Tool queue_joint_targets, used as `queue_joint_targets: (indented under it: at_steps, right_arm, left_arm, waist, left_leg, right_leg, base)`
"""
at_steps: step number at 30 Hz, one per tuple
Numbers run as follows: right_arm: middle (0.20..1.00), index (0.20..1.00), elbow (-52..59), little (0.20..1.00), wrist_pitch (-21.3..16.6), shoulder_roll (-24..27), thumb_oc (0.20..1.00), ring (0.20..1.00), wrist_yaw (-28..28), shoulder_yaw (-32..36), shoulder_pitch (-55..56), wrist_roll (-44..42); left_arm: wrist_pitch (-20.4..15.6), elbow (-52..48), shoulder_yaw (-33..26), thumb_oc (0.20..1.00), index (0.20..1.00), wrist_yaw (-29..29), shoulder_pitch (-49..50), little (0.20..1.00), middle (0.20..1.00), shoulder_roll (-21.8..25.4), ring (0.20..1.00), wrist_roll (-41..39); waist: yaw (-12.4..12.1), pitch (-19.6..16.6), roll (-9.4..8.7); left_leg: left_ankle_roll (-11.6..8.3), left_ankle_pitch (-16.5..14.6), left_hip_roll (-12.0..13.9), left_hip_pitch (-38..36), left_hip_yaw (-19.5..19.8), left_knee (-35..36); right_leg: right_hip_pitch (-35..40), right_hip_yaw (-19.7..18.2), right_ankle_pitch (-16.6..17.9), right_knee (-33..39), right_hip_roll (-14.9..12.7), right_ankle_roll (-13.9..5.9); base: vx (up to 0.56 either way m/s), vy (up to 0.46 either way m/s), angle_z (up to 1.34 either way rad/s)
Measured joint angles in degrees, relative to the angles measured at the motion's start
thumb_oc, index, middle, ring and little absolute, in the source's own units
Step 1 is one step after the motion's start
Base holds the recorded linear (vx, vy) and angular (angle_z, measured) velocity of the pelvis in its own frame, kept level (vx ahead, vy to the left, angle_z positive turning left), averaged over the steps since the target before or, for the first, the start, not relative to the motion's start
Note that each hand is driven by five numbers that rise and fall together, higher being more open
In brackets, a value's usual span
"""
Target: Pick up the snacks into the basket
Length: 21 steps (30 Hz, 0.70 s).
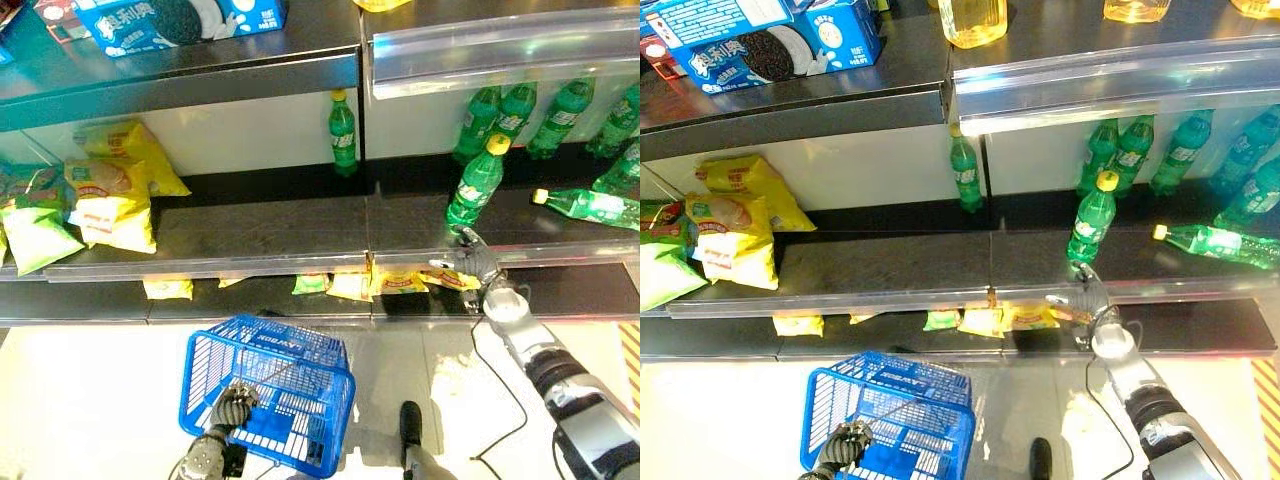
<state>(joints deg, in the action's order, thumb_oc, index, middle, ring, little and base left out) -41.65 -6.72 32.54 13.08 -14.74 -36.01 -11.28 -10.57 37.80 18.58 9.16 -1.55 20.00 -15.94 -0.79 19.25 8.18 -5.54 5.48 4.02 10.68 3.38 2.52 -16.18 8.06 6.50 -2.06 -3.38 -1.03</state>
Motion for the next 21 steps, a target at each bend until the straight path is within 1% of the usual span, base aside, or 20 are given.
queue_joint_targets:
  at_steps: [4,5,9,12,17,21]
  right_arm:
    - [1.000,1.000,4.8,1.000,-1.4,0.0,1.000,1.000,0.1,3.0,4.4,-0.6]
    - [1.000,1.000,5.3,1.000,-1.9,0.2,1.000,1.000,0.1,3.1,5.0,-0.6]
    - [1.000,1.000,5.1,1.000,-2.1,0.5,1.000,1.000,0.4,3.9,4.8,-0.6]
    - [1.000,1.000,3.1,1.000,-2.4,0.5,1.000,1.000,1.1,5.1,3.6,-0.6]
    - [1.000,1.000,0.5,1.000,-2.4,2.2,1.000,1.000,3.0,5.9,2.3,-0.7]
    - [1.000,1.000,-2.4,1.000,-2.3,4.7,1.000,1.000,4.3,6.1,0.2,-1.3]
  left_arm:
    - [-0.1,0.0,0.0,0.200,0.200,0.2,0.0,0.200,0.200,0.0,0.200,0.0]
    - [-0.1,0.0,0.0,0.200,0.200,0.4,0.0,0.200,0.200,0.0,0.200,0.0]
    - [-0.1,0.1,0.0,0.200,0.200,0.5,-0.1,0.200,0.200,0.0,0.200,0.6]
    - [-0.1,0.0,0.0,0.200,0.200,0.5,-0.1,0.200,0.200,0.0,0.200,0.6]
    - [-0.1,0.1,0.0,0.200,0.200,0.6,-0.1,0.200,0.200,0.0,0.200,0.6]
    - [-0.1,0.1,0.0,0.200,0.200,0.7,-0.1,0.200,0.200,0.1,0.200,0.6]
  waist:
    - [0.0,0.8,0.28]
    - [0.0,0.9,0.28]
    - [0.0,0.9,0.26]
    - [0.0,0.9,0.25]
    - [0.0,0.9,0.25]
    - [0.0,1.0,0.26]
  left_leg:
    - [0.03,0.0,-0.1,0.0,0.1,0.0]
    - [0.04,0.0,-0.1,0.0,0.1,0.0]
    - [0.07,0.0,-0.2,0.0,-0.2,0.1]
    - [0.12,0.0,-0.3,0.0,-0.3,0.1]
    - [0.21,0.1,-0.4,0.1,-0.4,0.1]
    - [0.24,0.1,-0.4,0.2,-0.5,0.1]
  right_leg:
    - [-0.2,0.0,-0.4,-0.6,-0.1,-0.06]
    - [-0.3,0.0,-0.5,-0.8,-0.2,-0.14]
    - [-0.7,-0.5,-0.5,-1.0,-0.3,-0.17]
    - [-1.3,-0.9,-0.8,-1.9,-0.4,-0.48]
    - [-1.7,-1.2,-1.1,-2.5,-0.5,-0.48]
    - [-2.0,-1.4,-1.1,-2.7,-0.5,-0.48]
  base:
    - [0.00,0.001,0.01]
    - [0.00,0.000,0.00]
    - [-0.01,0.007,-0.02]
    - [-0.01,0.014,-0.05]
    - [-0.01,0.006,-0.03]
    - [-0.01,0.002,-0.02]
